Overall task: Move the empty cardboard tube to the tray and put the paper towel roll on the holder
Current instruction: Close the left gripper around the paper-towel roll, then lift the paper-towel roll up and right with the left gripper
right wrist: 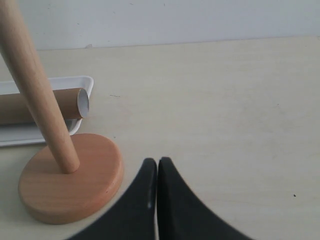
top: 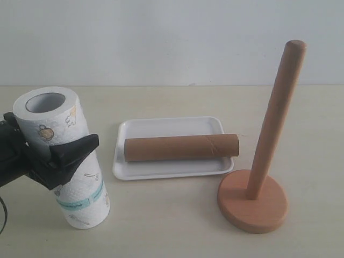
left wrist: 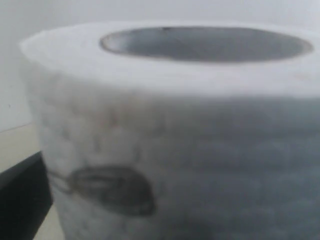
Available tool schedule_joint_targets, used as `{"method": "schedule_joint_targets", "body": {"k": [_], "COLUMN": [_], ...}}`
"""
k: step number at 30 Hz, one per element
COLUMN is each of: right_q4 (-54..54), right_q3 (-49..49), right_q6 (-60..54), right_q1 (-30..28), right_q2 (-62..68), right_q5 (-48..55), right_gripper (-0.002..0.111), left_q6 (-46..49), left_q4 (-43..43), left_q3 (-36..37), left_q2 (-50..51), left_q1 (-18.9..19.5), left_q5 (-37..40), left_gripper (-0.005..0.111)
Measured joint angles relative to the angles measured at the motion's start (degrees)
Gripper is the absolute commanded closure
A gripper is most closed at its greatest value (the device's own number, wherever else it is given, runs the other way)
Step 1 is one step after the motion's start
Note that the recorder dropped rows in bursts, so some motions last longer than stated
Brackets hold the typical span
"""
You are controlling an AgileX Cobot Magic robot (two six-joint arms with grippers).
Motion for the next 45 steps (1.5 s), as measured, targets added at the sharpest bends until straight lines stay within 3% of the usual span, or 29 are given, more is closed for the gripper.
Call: {"method": "schedule_joint_targets", "body": {"k": [12,15,18,21,24,25,36,45], "right_q4": [0.00,0.00,0.00,0.00,0.00,0.00,0.00,0.00], "right_q3": [0.00,0.00,0.00,0.00,0.00,0.00,0.00,0.00], "right_q6": [0.00,0.00,0.00,0.00,0.00,0.00,0.00,0.00], "right_q1": [0.00,0.00,0.00,0.00,0.00,0.00,0.00,0.00], "right_q2": [0.00,0.00,0.00,0.00,0.00,0.00,0.00,0.00], "right_q5": [0.00,0.00,0.00,0.00,0.00,0.00,0.00,0.00], "right_gripper": [0.108,0.108,0.108,0.108,0.108,0.108,0.108,0.108], "left_q6": [-0.45,-2.00,-3.90,-4.93,-5.63,-5.75,-6.01,-11.40], "left_q4": [3.89,4.03,4.11,4.11,4.17,4.17,3.14,7.20], "left_q3": [0.00,0.00,0.00,0.00,-0.05,-0.05,-0.05,-1.01], "left_q2": [0.00,0.00,0.00,0.00,0.00,0.00,-1.05,-21.48], "left_q1": [0.00,0.00,0.00,0.00,0.00,0.00,0.00,0.00], "left_q5": [0.00,0.00,0.00,0.00,-0.04,-0.04,0.83,2.62], "left_gripper": [-0.003,0.002,0.022,0.055,0.097,0.102,0.102,0.102]}}
